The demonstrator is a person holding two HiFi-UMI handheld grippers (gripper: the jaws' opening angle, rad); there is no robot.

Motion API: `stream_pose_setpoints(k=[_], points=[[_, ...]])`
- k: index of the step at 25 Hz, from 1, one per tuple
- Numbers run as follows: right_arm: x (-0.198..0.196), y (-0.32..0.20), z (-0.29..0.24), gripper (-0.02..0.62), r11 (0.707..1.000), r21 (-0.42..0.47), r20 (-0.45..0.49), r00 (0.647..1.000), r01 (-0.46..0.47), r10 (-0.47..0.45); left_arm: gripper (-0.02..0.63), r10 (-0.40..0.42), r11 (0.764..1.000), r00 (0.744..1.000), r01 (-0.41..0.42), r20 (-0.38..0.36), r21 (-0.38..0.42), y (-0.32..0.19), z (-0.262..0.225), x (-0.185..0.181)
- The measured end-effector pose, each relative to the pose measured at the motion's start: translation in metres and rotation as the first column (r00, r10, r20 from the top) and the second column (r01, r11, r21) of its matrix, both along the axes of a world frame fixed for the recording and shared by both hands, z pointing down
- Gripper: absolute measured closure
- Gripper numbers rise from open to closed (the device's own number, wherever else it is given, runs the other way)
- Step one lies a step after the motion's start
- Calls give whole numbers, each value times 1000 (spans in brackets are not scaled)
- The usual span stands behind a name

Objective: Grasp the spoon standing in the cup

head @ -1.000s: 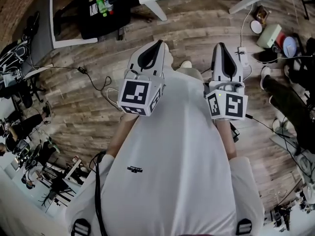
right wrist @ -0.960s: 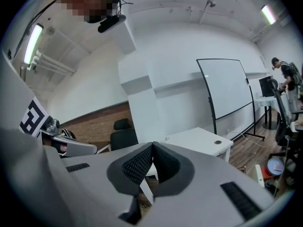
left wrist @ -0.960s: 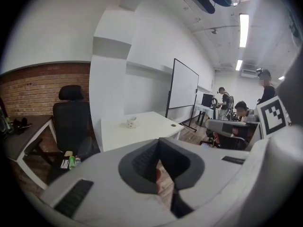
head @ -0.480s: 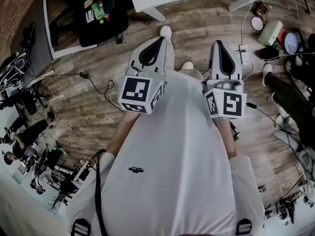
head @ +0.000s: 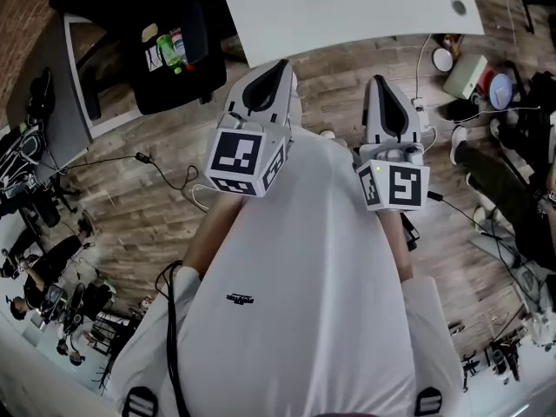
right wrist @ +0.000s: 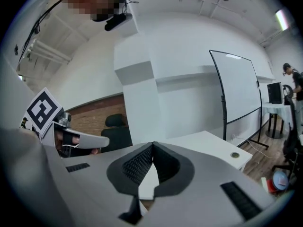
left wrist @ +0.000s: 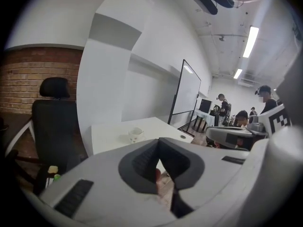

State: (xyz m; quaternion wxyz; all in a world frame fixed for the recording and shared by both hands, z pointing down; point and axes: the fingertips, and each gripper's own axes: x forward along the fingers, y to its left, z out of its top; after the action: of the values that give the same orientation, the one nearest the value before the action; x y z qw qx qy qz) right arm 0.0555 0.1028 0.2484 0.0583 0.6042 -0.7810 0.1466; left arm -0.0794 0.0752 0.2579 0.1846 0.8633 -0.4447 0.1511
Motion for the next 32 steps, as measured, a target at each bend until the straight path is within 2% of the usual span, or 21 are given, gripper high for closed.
stream_pose_setpoints(k=[7, 12, 19, 24, 32], points=[[-18, -77, 3, 590, 999, 4, 7, 999, -53, 53, 597, 34, 999, 999, -34, 6, 36, -77, -10, -26], [-24, -110, 8, 590, 999, -15, 4, 999, -38, 38, 597, 8, 1000, 1000, -8, 16, -10, -107, 1, -37], [4, -144, 12, 590, 999, -33, -9, 1000, 16, -16, 597, -19, 999, 1000, 20, 7, -45, -132, 8, -1], [22, -167, 23, 589, 999, -39, -11, 999, 37, -37, 597, -34, 998, 999, 35, 26, -50, -148, 14, 17], [19, -208, 49, 589, 991, -75, -20, 993, 114, -115, 597, -116, 989, 992, 120, 51, -84, -169, 34, 14]])
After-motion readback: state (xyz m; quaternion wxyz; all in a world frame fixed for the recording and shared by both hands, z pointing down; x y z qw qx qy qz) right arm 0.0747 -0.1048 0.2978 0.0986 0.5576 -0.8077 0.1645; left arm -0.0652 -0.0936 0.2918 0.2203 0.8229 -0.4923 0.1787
